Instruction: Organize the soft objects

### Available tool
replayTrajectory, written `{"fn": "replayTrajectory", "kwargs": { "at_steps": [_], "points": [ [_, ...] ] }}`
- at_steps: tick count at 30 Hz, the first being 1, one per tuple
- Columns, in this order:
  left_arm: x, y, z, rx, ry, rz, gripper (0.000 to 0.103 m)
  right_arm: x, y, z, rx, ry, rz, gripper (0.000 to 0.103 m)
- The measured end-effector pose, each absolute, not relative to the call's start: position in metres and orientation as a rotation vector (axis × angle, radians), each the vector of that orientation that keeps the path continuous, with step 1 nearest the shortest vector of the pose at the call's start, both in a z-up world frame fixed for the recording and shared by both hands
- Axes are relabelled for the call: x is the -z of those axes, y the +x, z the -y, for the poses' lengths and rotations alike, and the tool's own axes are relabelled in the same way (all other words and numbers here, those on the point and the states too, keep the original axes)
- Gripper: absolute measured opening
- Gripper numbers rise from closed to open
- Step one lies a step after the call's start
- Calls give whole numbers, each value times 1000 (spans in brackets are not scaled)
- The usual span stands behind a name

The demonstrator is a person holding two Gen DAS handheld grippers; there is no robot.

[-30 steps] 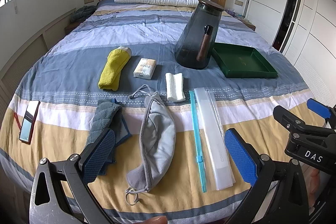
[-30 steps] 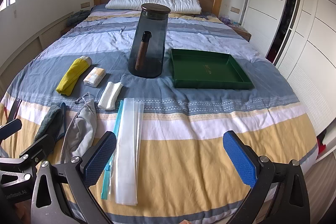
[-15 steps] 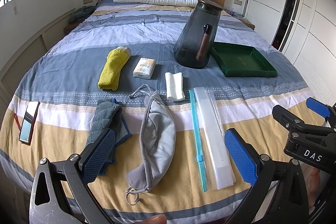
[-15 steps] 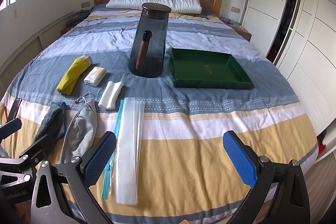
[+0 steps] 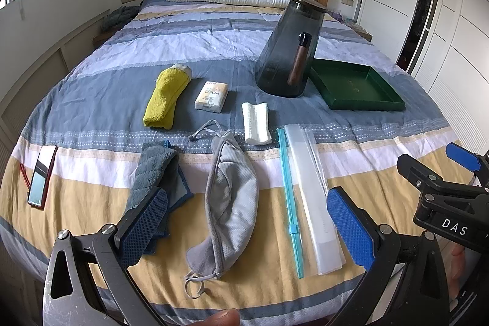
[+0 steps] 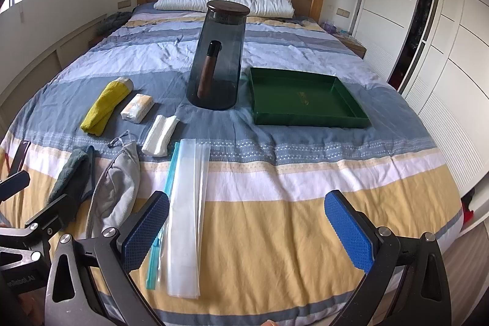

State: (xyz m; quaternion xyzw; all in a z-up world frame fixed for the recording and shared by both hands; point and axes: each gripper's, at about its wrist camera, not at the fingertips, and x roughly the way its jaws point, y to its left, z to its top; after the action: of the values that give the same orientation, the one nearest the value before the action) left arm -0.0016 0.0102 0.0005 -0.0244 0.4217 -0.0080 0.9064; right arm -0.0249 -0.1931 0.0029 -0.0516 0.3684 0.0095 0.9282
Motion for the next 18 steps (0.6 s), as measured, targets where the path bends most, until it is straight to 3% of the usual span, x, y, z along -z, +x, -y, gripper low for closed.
{"fn": "replayTrajectory", "kwargs": {
  "at_steps": [10, 18],
  "points": [
    [6, 6, -32, -6, -57, -896, 102, 14, -12, 178, -43, -142, -790, 103],
    [0, 24, -95, -129, -72, -885, 102, 53, 13, 153, -70, -197, -867, 103]
  ]
}}
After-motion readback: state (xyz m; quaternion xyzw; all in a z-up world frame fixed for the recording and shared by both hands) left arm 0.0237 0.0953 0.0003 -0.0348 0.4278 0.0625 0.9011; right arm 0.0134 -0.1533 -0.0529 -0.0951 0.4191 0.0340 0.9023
